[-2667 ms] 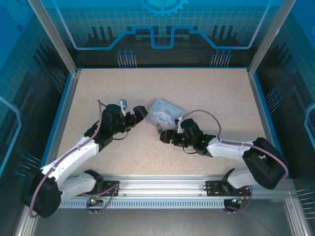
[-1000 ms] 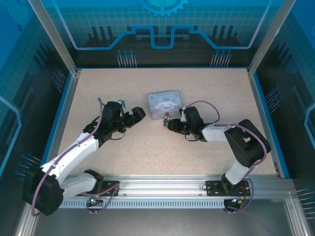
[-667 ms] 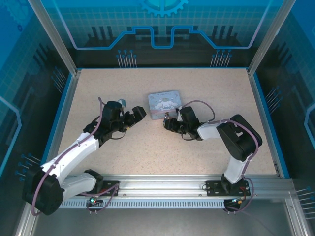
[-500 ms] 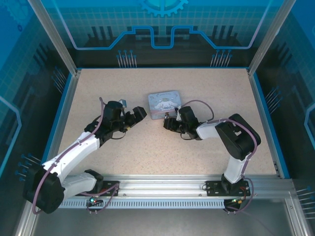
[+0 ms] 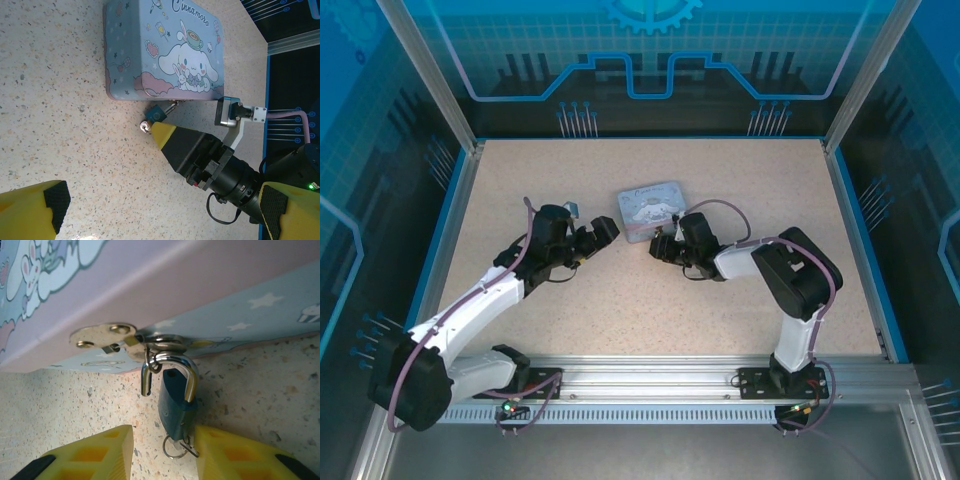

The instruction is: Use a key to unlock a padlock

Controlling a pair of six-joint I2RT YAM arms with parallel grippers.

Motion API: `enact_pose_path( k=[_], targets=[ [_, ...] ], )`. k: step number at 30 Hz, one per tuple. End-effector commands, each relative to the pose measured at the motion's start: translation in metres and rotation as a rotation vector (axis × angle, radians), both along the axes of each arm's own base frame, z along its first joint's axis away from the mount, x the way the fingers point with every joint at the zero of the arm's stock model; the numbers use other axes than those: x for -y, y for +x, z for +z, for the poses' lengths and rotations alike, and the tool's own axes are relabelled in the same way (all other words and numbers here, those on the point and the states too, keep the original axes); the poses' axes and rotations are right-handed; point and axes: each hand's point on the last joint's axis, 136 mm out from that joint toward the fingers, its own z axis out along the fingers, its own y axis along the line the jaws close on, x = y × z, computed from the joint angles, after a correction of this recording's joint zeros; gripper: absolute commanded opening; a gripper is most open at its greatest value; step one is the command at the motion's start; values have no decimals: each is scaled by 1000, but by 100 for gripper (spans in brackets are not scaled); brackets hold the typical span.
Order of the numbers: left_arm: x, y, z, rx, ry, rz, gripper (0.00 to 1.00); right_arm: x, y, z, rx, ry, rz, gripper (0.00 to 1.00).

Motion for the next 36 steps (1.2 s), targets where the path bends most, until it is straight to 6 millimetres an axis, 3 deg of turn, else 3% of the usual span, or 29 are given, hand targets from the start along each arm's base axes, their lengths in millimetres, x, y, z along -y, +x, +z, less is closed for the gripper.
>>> enact_pose_path(
  k=[1, 7, 15, 21, 27, 36],
  targets=[
    [4, 5, 10, 15, -31, -5, 99, 1, 2, -12, 1, -44, -12, 37],
    [4, 6, 11, 15, -35, -7, 99, 20, 3, -12, 24, -90, -75, 37],
    [5, 5, 8, 4, -41, -5, 99, 35, 8, 10, 85, -103, -107, 38],
    [7, 6, 8, 0, -54, -5, 99, 21, 18, 12, 89, -81, -45, 41],
    [6, 4, 9, 1, -58, -1, 99, 4, 18, 6, 85, -39, 31, 50],
    [6, 4, 7, -3, -63, 2, 99, -14, 4, -3, 53, 2, 91, 47]
  ],
)
